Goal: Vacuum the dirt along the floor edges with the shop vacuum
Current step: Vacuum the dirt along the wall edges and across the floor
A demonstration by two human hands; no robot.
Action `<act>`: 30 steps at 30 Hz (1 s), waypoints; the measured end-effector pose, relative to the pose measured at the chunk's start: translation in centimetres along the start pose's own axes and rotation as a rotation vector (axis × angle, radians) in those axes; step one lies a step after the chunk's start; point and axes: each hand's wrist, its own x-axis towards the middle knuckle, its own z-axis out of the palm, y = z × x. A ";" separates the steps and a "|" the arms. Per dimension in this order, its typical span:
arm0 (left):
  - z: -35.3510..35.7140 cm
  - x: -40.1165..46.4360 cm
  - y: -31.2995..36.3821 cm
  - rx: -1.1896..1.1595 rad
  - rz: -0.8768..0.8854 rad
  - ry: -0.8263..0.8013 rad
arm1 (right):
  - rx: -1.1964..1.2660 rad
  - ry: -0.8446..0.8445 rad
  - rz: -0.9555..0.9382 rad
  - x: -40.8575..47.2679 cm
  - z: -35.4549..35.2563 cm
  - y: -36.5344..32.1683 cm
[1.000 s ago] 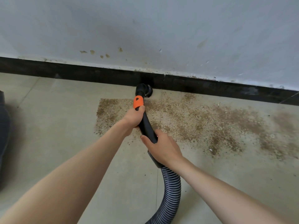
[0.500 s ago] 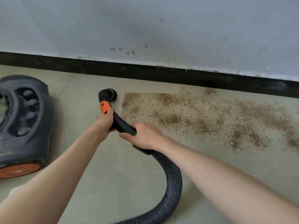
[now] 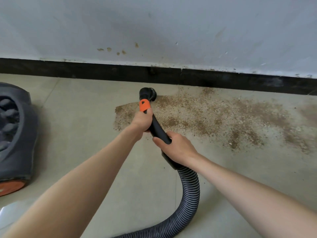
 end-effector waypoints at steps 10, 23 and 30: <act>6.1 -0.3 2.0 0.133 0.067 -0.123 | 0.106 0.159 0.131 -1.7 -1.7 3.1; -7.3 1.0 -0.4 -0.031 -0.059 0.227 | 0.041 -0.126 -0.133 2.9 3.6 -5.9; -11.3 -1.5 -5.1 -0.154 -0.112 0.341 | -0.073 -0.249 -0.194 1.6 6.8 -7.5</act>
